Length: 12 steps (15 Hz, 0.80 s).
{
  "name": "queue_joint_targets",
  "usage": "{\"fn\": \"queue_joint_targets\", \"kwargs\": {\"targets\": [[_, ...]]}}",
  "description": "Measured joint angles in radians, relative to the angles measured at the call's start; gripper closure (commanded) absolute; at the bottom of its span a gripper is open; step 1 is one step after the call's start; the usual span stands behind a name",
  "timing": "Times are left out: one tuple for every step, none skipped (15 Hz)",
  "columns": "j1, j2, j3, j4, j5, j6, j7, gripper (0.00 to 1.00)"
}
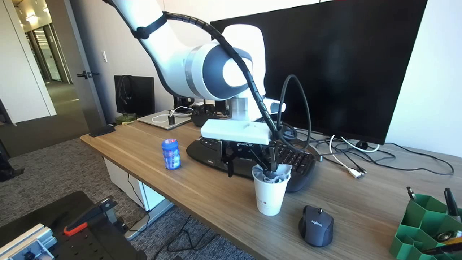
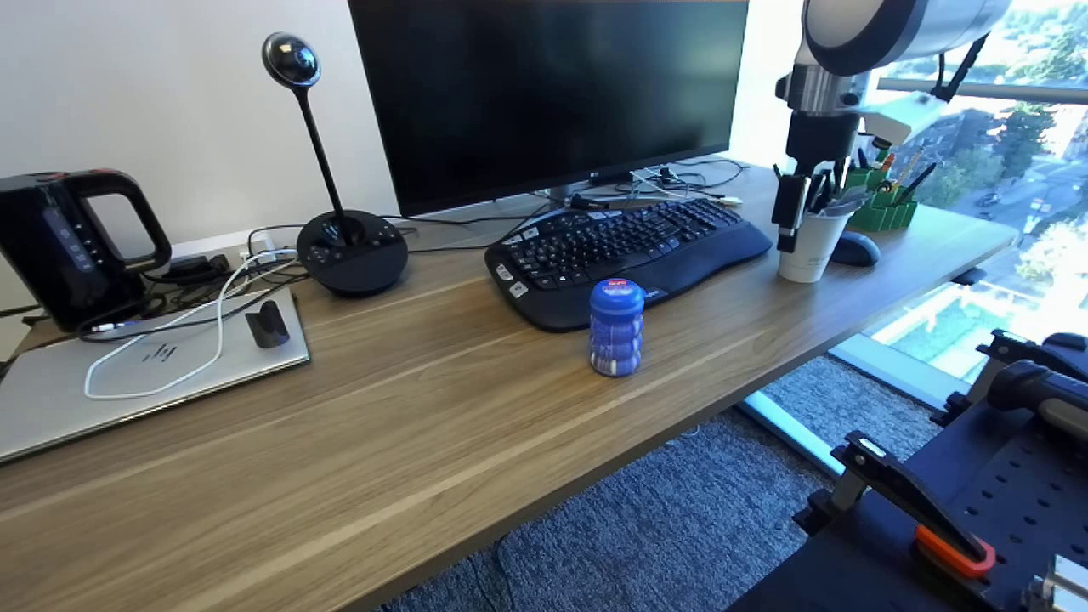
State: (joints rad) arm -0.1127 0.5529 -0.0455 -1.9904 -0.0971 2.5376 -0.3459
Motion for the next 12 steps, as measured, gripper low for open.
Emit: {"fn": "queue_joint_targets", "kwargs": {"targets": [[0.0,-0.001,0.002,0.003,0.0,0.0,0.0,0.0],[0.0,-0.004,0.005,0.005,0.001,0.001,-0.001,0.0],[0.0,-0.009,0.009,0.006,0.002,0.004,-0.001,0.0],[0.0,-0.015,0.014,0.006,0.003,0.01,-0.002,0.0],[0.0,-0.023,0.019,0.005,0.003,0.015,-0.002,0.0],[0.0,-0.032,0.024,0.005,0.004,0.019,-0.003,0.0],[0.0,-0.041,0.03,0.004,0.005,0.025,-0.005,0.0],[0.0,-0.051,0.035,0.001,0.006,0.033,-0.007,0.0],[0.0,-0.061,0.041,-0.002,0.006,0.038,-0.009,0.0],[0.0,-0.07,0.045,-0.005,0.007,0.042,-0.011,0.0],[-0.001,-0.078,0.048,-0.009,0.007,0.043,-0.012,0.0],[-0.001,-0.083,0.05,-0.01,0.008,0.044,-0.013,0.0]]}}
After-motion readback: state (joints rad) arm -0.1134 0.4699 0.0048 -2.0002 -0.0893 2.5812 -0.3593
